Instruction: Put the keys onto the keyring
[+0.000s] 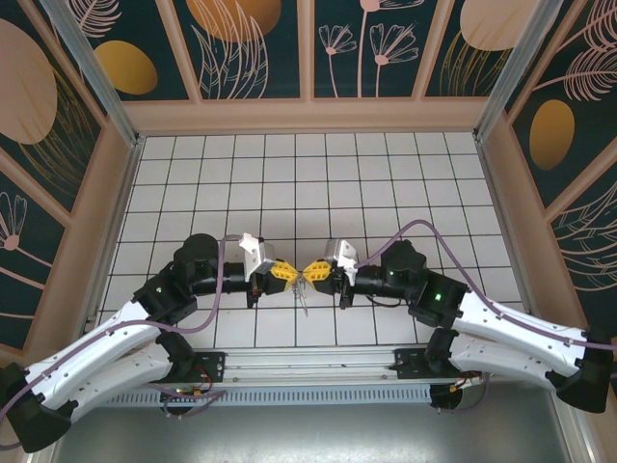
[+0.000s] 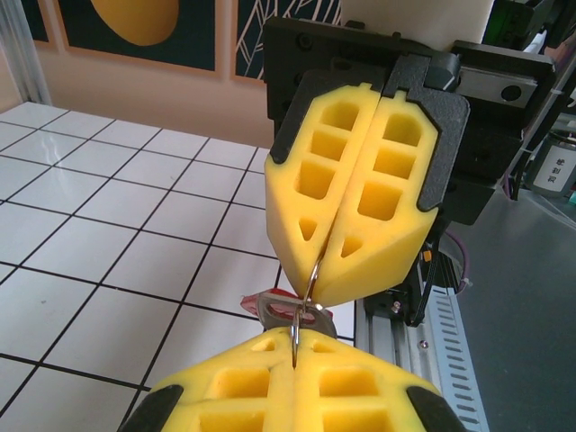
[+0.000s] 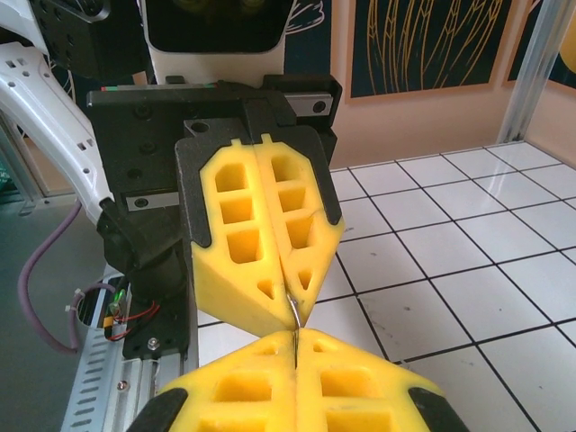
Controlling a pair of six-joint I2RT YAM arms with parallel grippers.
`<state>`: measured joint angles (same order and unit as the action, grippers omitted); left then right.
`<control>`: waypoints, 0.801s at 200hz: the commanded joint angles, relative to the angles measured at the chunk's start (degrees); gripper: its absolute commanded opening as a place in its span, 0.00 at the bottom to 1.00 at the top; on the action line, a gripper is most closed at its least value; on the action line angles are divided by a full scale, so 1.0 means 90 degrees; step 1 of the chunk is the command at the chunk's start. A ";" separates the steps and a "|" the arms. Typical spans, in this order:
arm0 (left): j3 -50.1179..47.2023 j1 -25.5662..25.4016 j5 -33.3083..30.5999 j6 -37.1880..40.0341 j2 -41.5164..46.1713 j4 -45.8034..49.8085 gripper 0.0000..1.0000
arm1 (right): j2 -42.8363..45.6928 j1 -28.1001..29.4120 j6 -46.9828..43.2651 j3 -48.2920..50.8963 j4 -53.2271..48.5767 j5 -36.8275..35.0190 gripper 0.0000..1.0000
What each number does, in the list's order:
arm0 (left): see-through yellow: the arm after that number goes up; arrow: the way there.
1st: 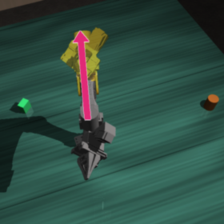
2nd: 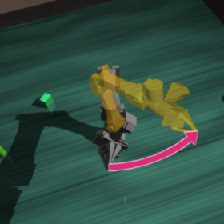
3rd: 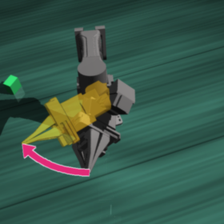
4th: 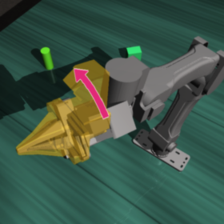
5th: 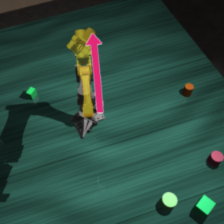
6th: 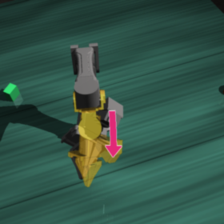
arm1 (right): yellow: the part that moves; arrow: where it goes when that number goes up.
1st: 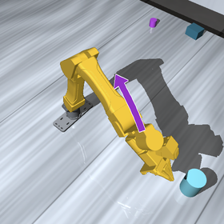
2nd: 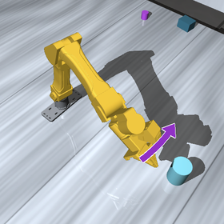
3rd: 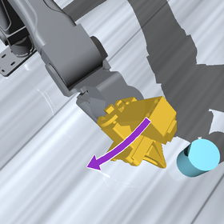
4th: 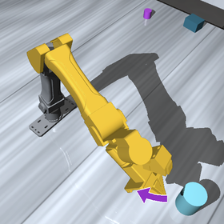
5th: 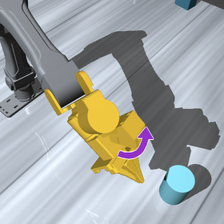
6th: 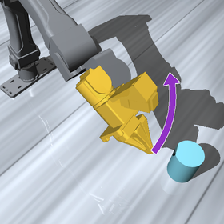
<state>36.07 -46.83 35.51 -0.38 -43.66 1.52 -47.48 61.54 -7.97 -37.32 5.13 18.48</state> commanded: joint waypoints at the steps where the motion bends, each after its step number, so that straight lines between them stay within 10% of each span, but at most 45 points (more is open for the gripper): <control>1: 0.0089 -0.0006 0.0091 0.0059 0.0053 -0.0308 0.00 | -0.0066 -0.0027 0.0114 0.0025 0.0277 -0.0110 0.00; 160: 0.0103 -0.0008 0.0053 0.0086 0.0065 -0.0277 0.00 | 0.0042 -0.0030 0.0226 0.0116 0.0349 -0.0250 0.00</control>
<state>36.07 -46.83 35.51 -0.38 -43.66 1.50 -46.70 61.54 -6.94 -36.16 5.76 16.58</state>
